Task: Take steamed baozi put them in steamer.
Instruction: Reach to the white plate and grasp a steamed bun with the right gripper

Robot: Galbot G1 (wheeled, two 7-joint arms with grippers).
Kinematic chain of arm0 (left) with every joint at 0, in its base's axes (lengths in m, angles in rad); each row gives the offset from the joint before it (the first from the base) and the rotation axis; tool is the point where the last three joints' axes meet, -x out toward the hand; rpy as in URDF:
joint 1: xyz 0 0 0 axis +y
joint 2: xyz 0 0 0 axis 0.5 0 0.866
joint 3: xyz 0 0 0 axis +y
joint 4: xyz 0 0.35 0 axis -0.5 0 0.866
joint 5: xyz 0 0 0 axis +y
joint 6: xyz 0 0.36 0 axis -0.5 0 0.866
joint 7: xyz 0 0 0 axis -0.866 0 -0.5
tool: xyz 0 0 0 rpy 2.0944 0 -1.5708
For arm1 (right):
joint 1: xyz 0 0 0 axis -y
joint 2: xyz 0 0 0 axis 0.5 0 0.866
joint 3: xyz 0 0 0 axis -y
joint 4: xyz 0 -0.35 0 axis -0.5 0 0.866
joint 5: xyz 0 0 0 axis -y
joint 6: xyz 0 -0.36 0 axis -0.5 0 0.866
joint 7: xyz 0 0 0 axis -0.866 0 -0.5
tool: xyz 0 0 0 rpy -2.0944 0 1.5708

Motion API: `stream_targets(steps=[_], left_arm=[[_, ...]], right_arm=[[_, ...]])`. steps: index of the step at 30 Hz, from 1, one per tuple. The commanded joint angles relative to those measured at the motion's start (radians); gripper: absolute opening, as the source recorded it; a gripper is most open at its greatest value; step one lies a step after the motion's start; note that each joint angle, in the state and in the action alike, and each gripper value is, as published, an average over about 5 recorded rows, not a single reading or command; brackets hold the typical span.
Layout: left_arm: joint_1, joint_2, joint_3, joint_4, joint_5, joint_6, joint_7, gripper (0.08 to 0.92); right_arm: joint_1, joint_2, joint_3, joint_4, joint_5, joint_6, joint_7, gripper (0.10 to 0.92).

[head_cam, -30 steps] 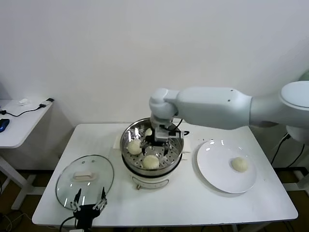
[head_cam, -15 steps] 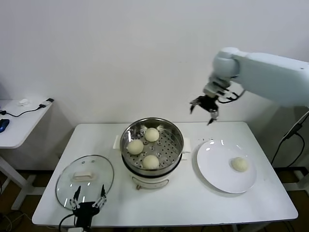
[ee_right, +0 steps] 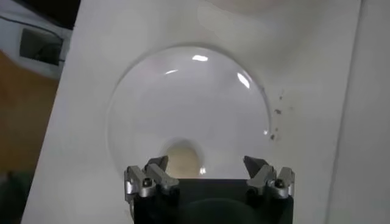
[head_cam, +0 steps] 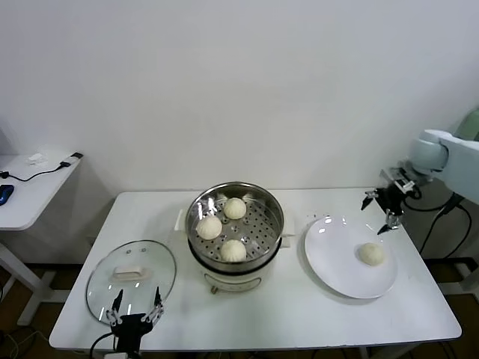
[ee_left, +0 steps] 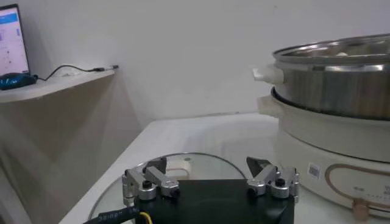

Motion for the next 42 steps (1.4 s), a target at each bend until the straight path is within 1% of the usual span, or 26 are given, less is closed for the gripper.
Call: stream_targets(steps=[1, 12, 20, 28, 31, 33, 36, 39, 42], left_arm=[[0.000, -0.001, 0.000, 0.006, 0.004, 0.001, 0.001, 0.823], [-0.002, -0.002, 0.005, 0.018, 0.010, -0.001, 0.001, 0.823], [-0.003, -0.004, 0.003, 0.022, 0.012, -0.004, 0.000, 0.823], [-0.002, -0.008, 0.004, 0.022, 0.016, -0.008, -0.001, 0.823], [-0.001, -0.009, 0.003, 0.021, 0.016, -0.008, -0.001, 0.823], [-0.001, -0.009, 0.004, 0.019, 0.017, -0.007, -0.001, 0.823], [0.001, -0.009, 0.004, 0.017, 0.016, -0.007, -0.001, 0.823], [0.001, -0.009, 0.005, 0.017, 0.017, -0.007, -0.002, 0.823], [0.000, -0.009, 0.008, 0.015, 0.017, -0.006, -0.001, 0.823]], right_arm=[[-0.303, -0.067, 0.165, -0.071, -0.051, -0.148, 0.106, 0.823], [-0.395, 0.002, 0.234, -0.135, -0.110, -0.168, 0.143, 0.823], [-0.435, 0.048, 0.281, -0.172, -0.124, -0.181, 0.178, 0.823], [-0.434, 0.066, 0.291, -0.185, -0.134, -0.183, 0.172, 0.818], [-0.429, 0.063, 0.288, -0.179, -0.145, -0.181, 0.152, 0.768], [-0.422, 0.058, 0.281, -0.170, -0.149, -0.179, 0.137, 0.712], [-0.401, 0.049, 0.266, -0.155, -0.148, -0.178, 0.125, 0.653], [-0.355, 0.043, 0.246, -0.132, -0.133, -0.181, 0.120, 0.632], [-0.255, 0.037, 0.188, -0.096, -0.083, -0.183, 0.111, 0.628]])
